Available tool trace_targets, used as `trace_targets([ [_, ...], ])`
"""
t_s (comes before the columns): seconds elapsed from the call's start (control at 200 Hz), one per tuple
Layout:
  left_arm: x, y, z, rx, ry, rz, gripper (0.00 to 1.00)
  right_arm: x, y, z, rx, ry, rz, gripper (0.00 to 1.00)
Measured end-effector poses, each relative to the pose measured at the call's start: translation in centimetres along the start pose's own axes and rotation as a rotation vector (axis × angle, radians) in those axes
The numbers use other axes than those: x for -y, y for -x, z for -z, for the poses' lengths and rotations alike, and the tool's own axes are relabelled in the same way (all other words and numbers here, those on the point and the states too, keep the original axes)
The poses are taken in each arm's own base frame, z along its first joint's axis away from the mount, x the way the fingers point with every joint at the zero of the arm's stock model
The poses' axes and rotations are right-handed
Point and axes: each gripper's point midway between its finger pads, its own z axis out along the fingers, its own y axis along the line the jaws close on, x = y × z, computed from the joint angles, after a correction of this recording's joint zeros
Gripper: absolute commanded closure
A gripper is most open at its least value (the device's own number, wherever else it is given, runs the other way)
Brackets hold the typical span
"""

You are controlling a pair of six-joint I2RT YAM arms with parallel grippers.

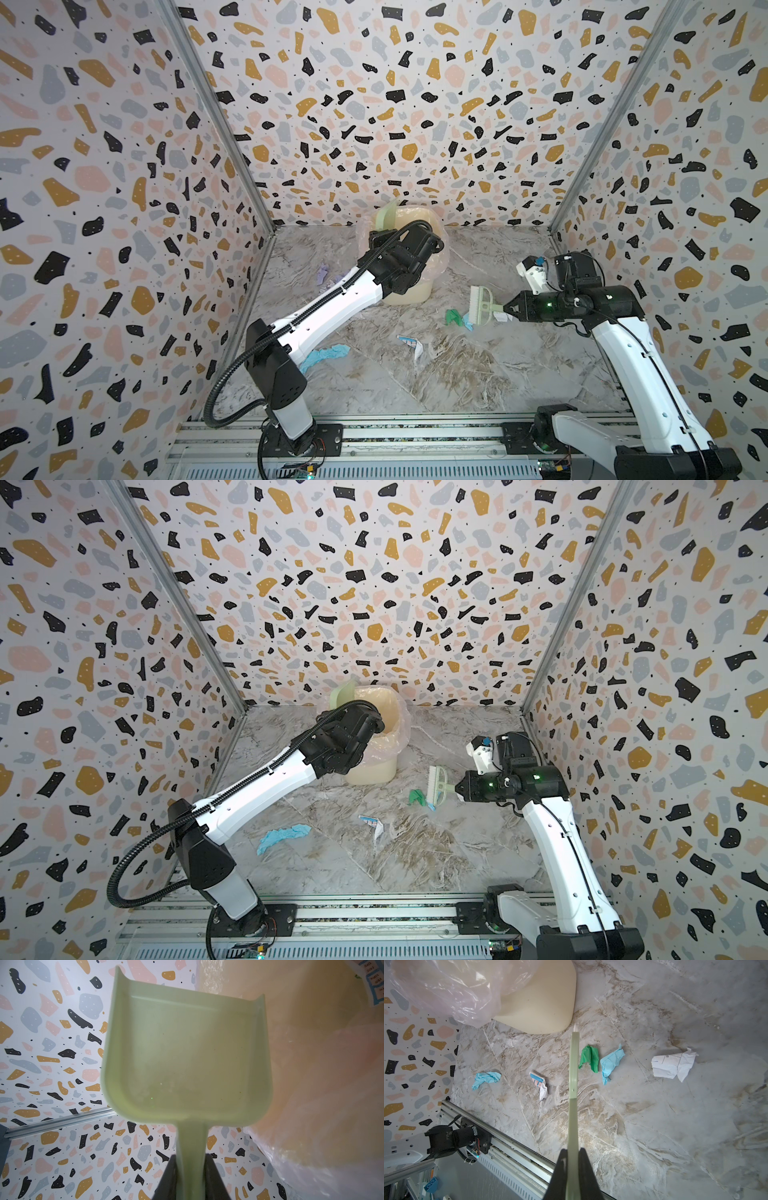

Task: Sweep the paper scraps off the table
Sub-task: 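Tip the dustpan over the bin with the left gripper to empty it, then lower the dustpan near the white scrap while the right gripper moves the brush there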

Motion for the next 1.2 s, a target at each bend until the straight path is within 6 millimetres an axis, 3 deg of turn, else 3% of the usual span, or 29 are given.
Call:
trace_targets([
  [0.165,-1.5,0.7,1.1,0.052,-0.016,0.105,1.00,0.6,0.2,0.0,0.008,-0.035,0.009,1.00],
  [0.305,-3.1,2.5,3.8,0.173,-0.064,0.259,1.00,1.7,0.4,0.0,0.013,-0.100,0.025,1.00],
  [0.486,-1.6,4.3,7.6,0.316,-0.195,0.389,1.00,3.1,0.6,-0.5,-0.007,-0.204,0.063,1.00],
  [0.661,2.7,4.9,11.2,0.425,-0.394,0.478,1.00,3.3,1.6,-0.8,-0.016,-0.330,0.145,1.00],
  [0.906,12.4,4.8,15.5,0.500,-0.728,0.526,1.00,6.2,3.7,-0.6,0.015,-0.579,0.254,1.00],
  [1.061,17.2,3.8,16.2,0.476,-0.860,0.538,1.00,6.4,4.2,-1.8,0.000,-0.675,0.437,1.00],
  [1.196,19.6,3.1,16.7,0.467,-0.943,0.559,1.00,7.9,3.5,-3.3,-0.087,-0.759,0.580,1.00],
])
